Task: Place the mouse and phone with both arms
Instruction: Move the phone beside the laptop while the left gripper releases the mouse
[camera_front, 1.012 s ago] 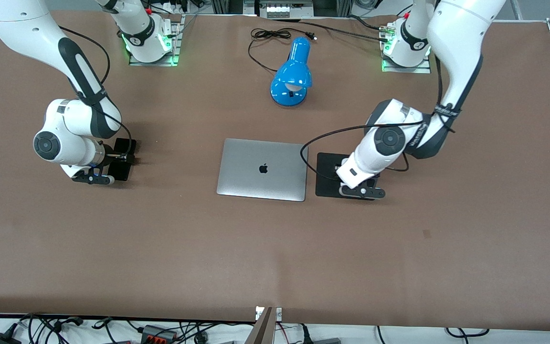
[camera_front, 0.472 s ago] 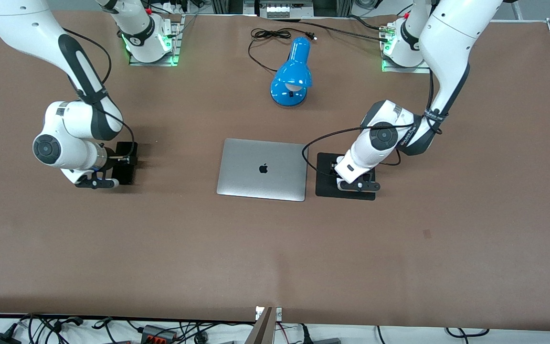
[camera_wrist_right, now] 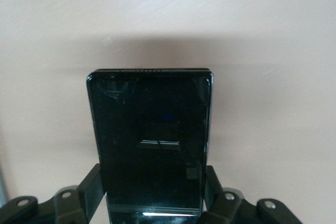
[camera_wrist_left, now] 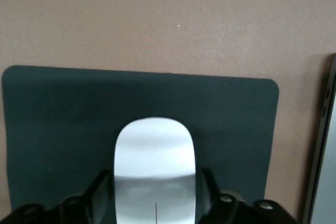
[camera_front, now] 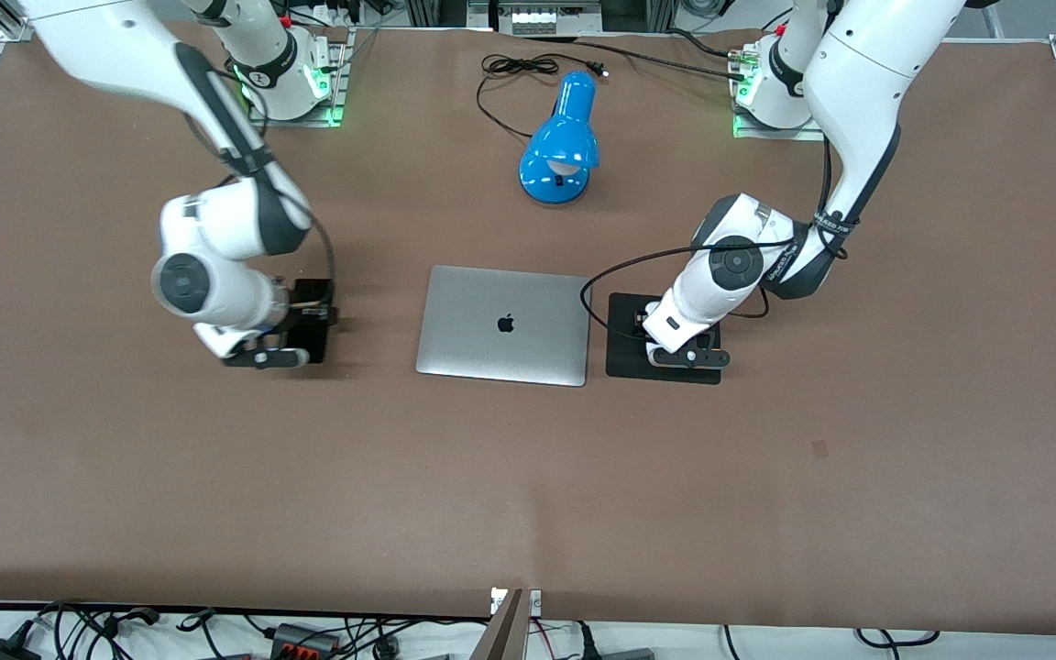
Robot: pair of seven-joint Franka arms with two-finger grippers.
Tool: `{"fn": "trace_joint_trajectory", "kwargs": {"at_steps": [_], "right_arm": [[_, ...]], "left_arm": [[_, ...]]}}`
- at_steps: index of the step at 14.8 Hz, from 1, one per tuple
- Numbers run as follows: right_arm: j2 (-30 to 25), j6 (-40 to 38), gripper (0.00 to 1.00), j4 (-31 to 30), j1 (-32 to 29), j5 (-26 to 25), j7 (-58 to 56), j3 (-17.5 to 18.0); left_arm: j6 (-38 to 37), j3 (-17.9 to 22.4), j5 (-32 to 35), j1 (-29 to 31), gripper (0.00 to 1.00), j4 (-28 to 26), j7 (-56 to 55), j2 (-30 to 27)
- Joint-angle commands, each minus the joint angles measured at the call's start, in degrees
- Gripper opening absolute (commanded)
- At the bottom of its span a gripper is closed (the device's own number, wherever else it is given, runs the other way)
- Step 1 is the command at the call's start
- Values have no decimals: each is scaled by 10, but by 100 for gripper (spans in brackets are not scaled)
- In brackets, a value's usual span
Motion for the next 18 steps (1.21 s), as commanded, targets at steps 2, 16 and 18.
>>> {"fn": "trace_joint_trajectory", "kwargs": {"at_steps": [2,16,18], "right_arm": [[16,-2,9,7,61,30,76,-3],[36,42,100,15,97,54,156,-6],[-4,-7,100,31,93,52,148,-9]], "left_arm": [[2,2,9,1,100,3,-11,-13],[-385,15,119,64,100,194,70,-122],[-426,9,118,86,100,209,86,-137]]}}
